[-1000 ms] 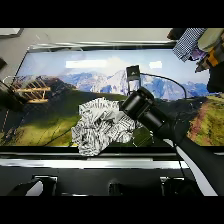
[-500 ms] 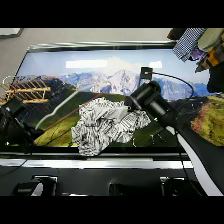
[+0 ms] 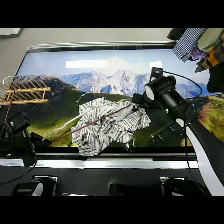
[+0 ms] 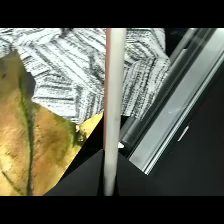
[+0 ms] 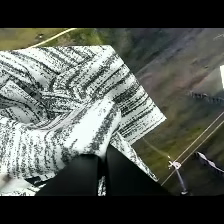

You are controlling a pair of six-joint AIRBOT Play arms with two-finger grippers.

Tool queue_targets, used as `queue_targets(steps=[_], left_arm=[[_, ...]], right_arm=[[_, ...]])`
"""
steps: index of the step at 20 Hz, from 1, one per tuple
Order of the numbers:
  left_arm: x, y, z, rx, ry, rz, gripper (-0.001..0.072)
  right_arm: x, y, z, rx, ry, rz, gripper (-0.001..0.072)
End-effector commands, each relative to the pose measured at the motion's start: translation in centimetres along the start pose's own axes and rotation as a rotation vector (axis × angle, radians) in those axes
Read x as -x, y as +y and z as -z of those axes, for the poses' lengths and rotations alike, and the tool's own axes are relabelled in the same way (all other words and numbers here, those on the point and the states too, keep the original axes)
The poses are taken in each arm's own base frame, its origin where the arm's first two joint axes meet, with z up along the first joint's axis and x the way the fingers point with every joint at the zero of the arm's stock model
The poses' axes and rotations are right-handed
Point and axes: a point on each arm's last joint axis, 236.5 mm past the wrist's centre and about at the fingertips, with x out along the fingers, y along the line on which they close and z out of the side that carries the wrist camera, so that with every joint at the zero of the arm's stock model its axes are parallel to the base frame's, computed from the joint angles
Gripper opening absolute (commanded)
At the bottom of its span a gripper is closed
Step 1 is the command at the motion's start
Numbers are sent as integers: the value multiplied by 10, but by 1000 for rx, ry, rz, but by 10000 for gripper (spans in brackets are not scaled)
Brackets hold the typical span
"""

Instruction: Fold the clothes and pants, and hang the long-sleeved shirts on hangers.

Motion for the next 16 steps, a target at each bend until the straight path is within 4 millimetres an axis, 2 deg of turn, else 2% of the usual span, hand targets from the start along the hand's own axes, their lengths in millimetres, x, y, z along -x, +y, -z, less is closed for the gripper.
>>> queue_targets(steps=[1, 3, 10, 16], left_arm=[[-14, -8, 6, -7, -5, 53, 40], [-20, -4, 4, 10, -22, 55, 40], [-28, 11, 1, 34, -28, 37, 40], [-43, 5, 9, -5, 19, 157, 39]], right_arm=[[-1, 7, 5, 0, 30, -43, 42], [0, 19, 13, 7, 66, -93, 42], [5, 26, 16, -4, 76, -127, 42], [14, 22, 10, 3, 41, -130, 42]])
